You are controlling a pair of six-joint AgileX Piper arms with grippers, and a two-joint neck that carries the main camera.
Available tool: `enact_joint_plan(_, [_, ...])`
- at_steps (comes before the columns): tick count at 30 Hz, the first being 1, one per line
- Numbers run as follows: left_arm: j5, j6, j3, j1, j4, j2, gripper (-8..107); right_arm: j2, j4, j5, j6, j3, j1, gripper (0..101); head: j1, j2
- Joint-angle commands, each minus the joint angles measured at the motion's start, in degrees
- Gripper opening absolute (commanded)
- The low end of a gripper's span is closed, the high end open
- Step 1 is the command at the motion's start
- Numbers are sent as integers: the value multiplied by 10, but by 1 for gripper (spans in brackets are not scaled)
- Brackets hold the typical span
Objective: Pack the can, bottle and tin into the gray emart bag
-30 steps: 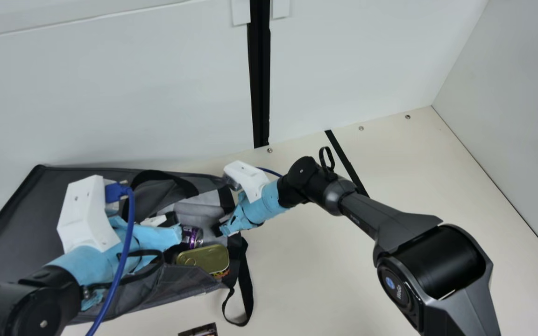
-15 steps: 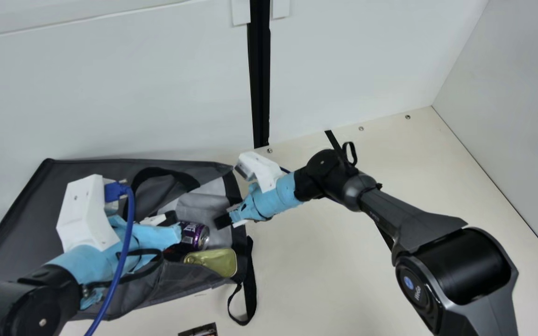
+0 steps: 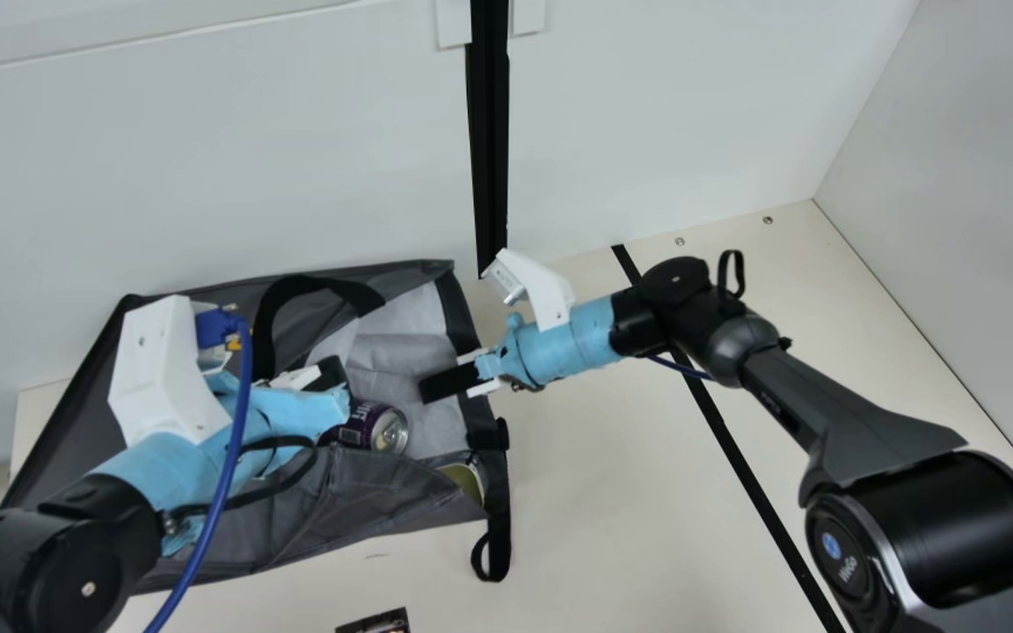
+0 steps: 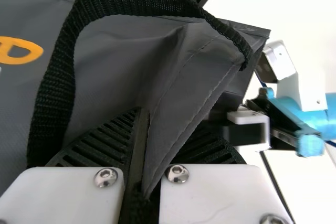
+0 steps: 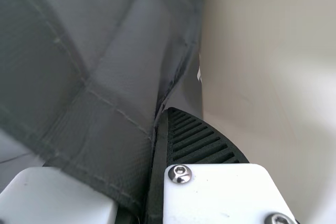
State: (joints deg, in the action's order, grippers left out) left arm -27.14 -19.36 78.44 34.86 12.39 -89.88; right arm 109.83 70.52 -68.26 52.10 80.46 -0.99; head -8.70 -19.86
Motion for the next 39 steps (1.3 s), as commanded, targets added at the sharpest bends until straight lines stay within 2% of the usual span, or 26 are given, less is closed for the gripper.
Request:
enact_joint_plan(1, [1,-7,9,3,-9,-2,10,-10,12,-16,-1,-2,-6,0,-13,-1])
enact_joint_plan(9, [4,-66,51,22,-64,-7,10,-56,66,-16,-4,-34,11,0,-13,-1])
enact_joint_plan(17, [-7,-163,105,52,-162,-14,10,-108,118,-16,-30,-46,39,0,-13,-1])
enact_joint_plan(29, [-79,-321,200,130,-344,-36,10,-175,146,-16,-69,-34,51,0,-13,-1])
enact_joint_plan(39, [-150,-351,278,172,-415,-53,10,-185,145,-16,-87,1,10,0,-13,-1])
